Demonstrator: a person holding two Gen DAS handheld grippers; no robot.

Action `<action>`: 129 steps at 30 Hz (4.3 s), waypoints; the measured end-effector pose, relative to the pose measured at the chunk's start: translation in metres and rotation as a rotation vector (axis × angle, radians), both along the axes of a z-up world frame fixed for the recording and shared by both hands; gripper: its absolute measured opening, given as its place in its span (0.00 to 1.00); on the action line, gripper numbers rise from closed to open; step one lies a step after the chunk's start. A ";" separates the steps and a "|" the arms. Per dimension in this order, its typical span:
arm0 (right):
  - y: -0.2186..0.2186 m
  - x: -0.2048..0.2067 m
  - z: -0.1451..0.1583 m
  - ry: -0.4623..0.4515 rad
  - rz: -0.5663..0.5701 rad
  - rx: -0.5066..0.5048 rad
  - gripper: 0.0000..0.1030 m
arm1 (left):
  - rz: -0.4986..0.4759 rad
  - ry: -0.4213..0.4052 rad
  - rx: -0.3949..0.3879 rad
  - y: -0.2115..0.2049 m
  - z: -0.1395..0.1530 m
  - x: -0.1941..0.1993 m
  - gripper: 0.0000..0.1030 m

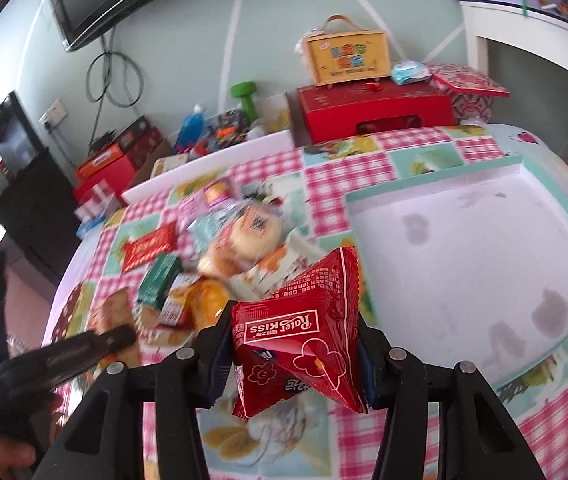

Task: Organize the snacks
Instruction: 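Carry both packs to the white tray and open both tools to release, then move both tools back over the snack pile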

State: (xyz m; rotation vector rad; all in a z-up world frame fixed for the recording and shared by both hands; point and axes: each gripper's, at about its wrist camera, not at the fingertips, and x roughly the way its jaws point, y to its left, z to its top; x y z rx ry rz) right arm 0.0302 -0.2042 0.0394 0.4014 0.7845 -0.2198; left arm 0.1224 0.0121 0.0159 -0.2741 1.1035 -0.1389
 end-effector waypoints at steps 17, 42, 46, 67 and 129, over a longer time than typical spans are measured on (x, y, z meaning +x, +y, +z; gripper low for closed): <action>-0.119 0.022 -0.008 0.025 -0.284 0.047 0.52 | -0.319 -0.089 0.009 -0.139 0.049 0.028 0.36; -0.206 -0.003 -0.035 0.042 -0.428 0.050 0.61 | -0.552 -0.041 0.081 -0.291 0.000 0.041 0.66; -0.209 -0.004 -0.037 0.055 -0.425 0.072 0.63 | -0.534 -0.048 0.094 -0.286 0.004 0.039 0.68; -0.185 0.003 -0.019 0.107 -0.332 0.034 1.00 | -0.228 -0.062 0.209 -0.210 0.006 0.054 0.98; 0.003 0.040 -0.056 0.293 0.148 0.001 0.71 | -0.156 0.127 0.000 -0.088 -0.032 0.029 0.69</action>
